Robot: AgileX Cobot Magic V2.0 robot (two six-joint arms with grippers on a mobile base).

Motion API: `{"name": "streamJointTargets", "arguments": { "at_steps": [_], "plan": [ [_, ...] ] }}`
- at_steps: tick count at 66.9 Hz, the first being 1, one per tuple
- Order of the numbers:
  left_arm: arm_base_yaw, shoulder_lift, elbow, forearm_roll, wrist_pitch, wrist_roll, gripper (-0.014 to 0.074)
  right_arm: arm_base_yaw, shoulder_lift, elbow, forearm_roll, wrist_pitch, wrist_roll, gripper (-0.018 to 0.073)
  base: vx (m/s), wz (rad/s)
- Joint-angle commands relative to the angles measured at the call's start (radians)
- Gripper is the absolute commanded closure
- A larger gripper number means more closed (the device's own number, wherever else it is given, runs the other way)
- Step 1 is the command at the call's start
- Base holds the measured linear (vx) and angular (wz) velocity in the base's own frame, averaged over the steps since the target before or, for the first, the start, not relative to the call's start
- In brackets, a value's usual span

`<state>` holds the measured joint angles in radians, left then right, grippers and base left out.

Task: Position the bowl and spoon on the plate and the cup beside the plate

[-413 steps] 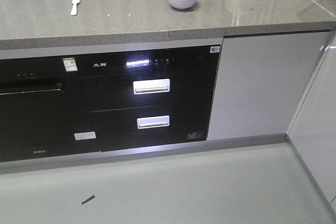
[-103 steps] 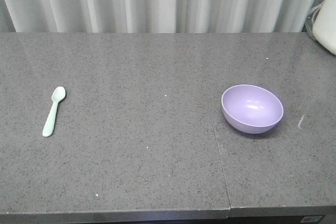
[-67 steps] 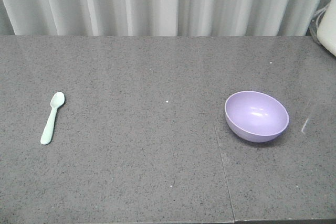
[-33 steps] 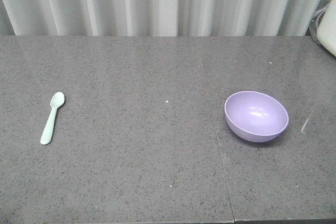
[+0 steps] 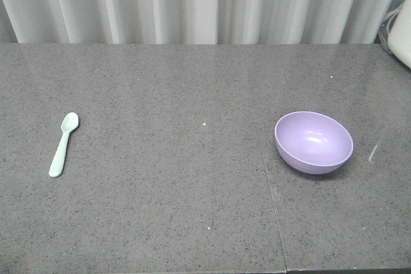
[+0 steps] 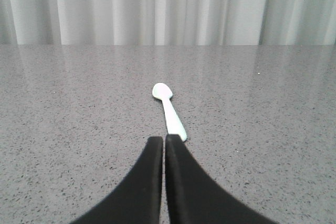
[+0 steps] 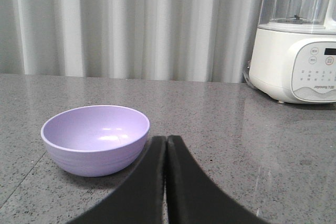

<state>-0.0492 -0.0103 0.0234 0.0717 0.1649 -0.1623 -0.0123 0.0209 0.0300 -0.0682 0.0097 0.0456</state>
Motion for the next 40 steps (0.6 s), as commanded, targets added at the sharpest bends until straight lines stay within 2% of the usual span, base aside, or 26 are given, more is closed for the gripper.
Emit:
{"name": "streamJointTargets", "arguments": {
  "at_steps": [1, 26, 40],
  "plan": [
    [-0.007, -0.014, -0.018, -0.008, -0.070, -0.002, 0.0603, -0.007, 0.008, 0.007, -0.003, -0.073, -0.003, 0.0570, 0.00, 0.00],
    [-0.007, -0.015, -0.019, -0.008, -0.071, -0.002, 0.0603, -0.007, 0.008, 0.007, -0.003, -0.073, -0.003, 0.0570, 0.00, 0.00],
    [-0.007, -0.015, -0.026, -0.008, -0.225, -0.002, 0.0603, -0.007, 0.008, 0.006, -0.003, -0.134, -0.003, 0.0570, 0.00, 0.00]
  ]
}}
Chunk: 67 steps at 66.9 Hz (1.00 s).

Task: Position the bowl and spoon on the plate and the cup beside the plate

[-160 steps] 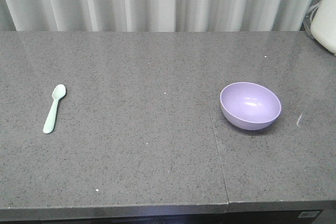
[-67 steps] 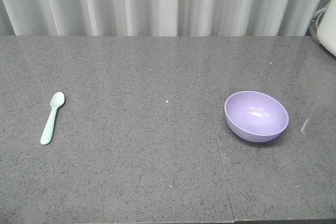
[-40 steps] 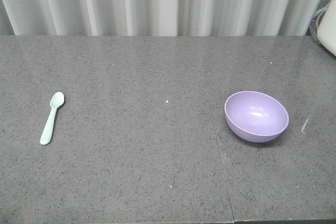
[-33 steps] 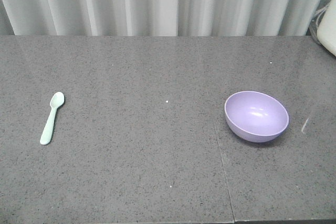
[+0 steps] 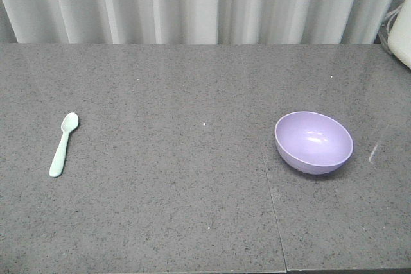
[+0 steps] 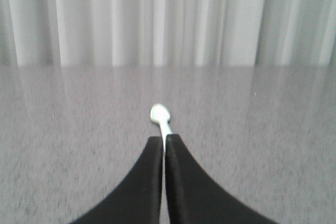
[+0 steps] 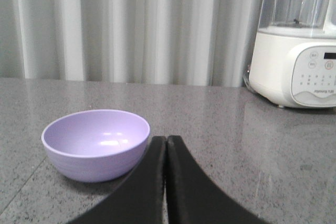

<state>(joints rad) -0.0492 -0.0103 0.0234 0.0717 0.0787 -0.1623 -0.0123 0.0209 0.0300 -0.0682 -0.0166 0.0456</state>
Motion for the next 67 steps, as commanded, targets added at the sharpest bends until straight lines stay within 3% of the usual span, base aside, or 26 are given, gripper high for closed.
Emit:
{"name": "streamJointTargets", "arguments": {
  "at_steps": [1, 7, 11, 14, 16, 20, 27, 35, 43, 52, 67],
  "plan": [
    [-0.007, -0.015, -0.026, -0.008, -0.146, -0.002, 0.0603, -0.007, 0.008, 0.006, -0.003, -0.114, -0.003, 0.0570, 0.00, 0.00],
    [-0.007, -0.015, -0.026, -0.009, -0.264, -0.007, 0.0603, -0.007, 0.008, -0.006, 0.008, -0.270, 0.012, 0.0570, 0.00, 0.00],
    [-0.007, -0.014, -0.029, -0.008, -0.475, -0.011, 0.0603, -0.007, 0.008, -0.048, 0.016, -0.486, 0.015, 0.0570, 0.00, 0.00],
    [-0.007, -0.007, -0.043, -0.008, -0.646, 0.003, 0.0603, -0.007, 0.023, -0.098, 0.031, -0.681, -0.054, 0.0570, 0.00, 0.00],
    [-0.007, 0.012, -0.066, -0.009, -0.791, 0.048, 0.0603, -0.007, 0.045, -0.149, 0.048, -0.756, -0.109, 0.0570, 0.00, 0.00],
    [-0.007, 0.076, -0.157, -0.012, -0.888, 0.143, 0.0603, -0.006, 0.135, -0.293, 0.106, -0.845, -0.154, 0.0570, 0.01, -0.01],
    [-0.007, 0.260, -0.419, -0.060, -0.729, 0.242, 0.0603, -0.003, 0.339, -0.598, 0.121, -0.713, -0.105, 0.0570, 0.00, -0.01],
    [-0.007, 0.550, -0.746, -0.072, -0.364, 0.241, 0.0603, -0.003, 0.564, -0.928, 0.102, -0.286, 0.021, 0.0570, 0.00, 0.00],
    [-0.010, 0.767, -0.924, -0.072, -0.117, 0.241, 0.0603, -0.003, 0.728, -1.082, 0.087, 0.118, -0.013, 0.0570, 0.00, 0.00],
    [-0.033, 0.913, -0.955, -0.072, -0.101, 0.240, 0.0603, -0.002, 0.856, -1.085, 0.075, 0.312, -0.004, 0.0570, 0.00, 0.00],
    [-0.034, 0.973, -0.974, -0.072, -0.079, 0.197, 0.0568, -0.002, 0.957, -1.087, 0.068, 0.348, -0.005, 0.0533, 0.00, 0.00]
  ]
}}
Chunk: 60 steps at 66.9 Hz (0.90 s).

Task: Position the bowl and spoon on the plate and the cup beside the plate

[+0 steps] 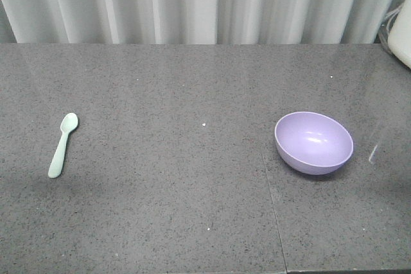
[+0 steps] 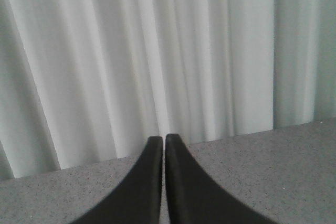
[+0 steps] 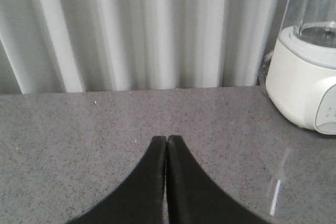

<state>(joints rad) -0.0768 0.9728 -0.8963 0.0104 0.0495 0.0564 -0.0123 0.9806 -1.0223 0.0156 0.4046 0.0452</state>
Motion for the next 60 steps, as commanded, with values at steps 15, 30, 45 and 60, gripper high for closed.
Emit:
{"name": "streamJointTargets", "arguments": {
  "at_steps": [15, 30, 45, 60],
  "plan": [
    [-0.007, -0.001, -0.187, -0.010, 0.177, -0.021, 0.0179, -0.002, -0.007, -0.059, -0.076, -0.053, -0.015, 0.0109, 0.00, 0.00],
    [-0.007, 0.008, -0.217, -0.157, 0.258, -0.023, -0.0059, -0.002, -0.007, -0.059, -0.067, 0.022, -0.003, -0.0141, 0.00, 0.00],
    [-0.007, 0.180, -0.401, -0.172, 0.516, -0.006, 0.0012, -0.002, -0.007, -0.059, -0.035, 0.131, -0.003, -0.0106, 0.00, 0.00],
    [-0.007, 0.404, -0.641, -0.168, 0.748, 0.007, 0.0024, -0.002, -0.007, -0.056, -0.035, 0.165, -0.003, -0.0065, 0.00, 0.00]
  ]
}}
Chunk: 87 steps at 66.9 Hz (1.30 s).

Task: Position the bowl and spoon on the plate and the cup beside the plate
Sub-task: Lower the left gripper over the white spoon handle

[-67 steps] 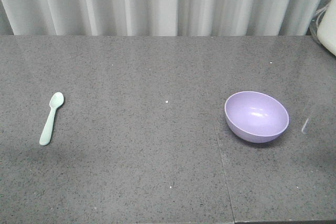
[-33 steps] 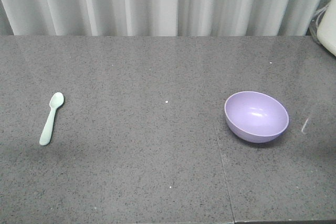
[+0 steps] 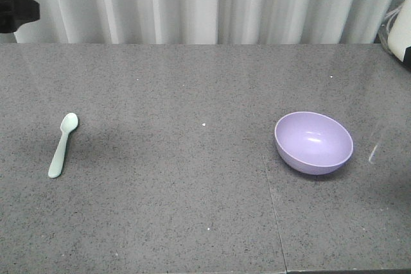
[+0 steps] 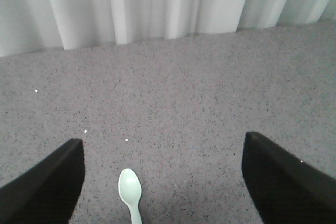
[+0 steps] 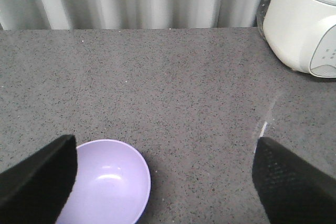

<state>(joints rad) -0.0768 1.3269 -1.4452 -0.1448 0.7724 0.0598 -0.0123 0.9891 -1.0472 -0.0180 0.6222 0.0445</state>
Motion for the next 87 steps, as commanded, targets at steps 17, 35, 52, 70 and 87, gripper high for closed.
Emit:
{"name": "streamJointTargets", "arguments": {
  "at_steps": [17, 35, 52, 70, 87],
  "plan": [
    [-0.007, 0.241, -0.141, 0.087, 0.175, 0.001, 0.0024, -0.002, -0.015, -0.031, 0.000, -0.053, -0.002, -0.0008, 0.00, 0.00],
    [-0.007, 0.375, -0.141, 0.081, 0.266, -0.096, 0.0024, -0.002, -0.015, -0.031, 0.000, -0.053, -0.002, 0.0004, 0.00, 0.00],
    [-0.007, 0.474, -0.141, 0.077, 0.333, -0.139, 0.0024, -0.002, -0.015, -0.031, 0.000, -0.053, -0.002, 0.0004, 0.00, 0.00],
    [-0.006, 0.532, -0.142, 0.080, 0.343, -0.163, 0.0024, -0.002, -0.015, -0.031, 0.005, -0.050, -0.002, 0.0004, 0.00, 0.00],
    [-0.006, 0.566, -0.142, 0.085, 0.327, -0.183, 0.0024, -0.002, -0.015, -0.031, 0.049, -0.050, -0.002, 0.0004, 0.00, 0.00]
  ]
}}
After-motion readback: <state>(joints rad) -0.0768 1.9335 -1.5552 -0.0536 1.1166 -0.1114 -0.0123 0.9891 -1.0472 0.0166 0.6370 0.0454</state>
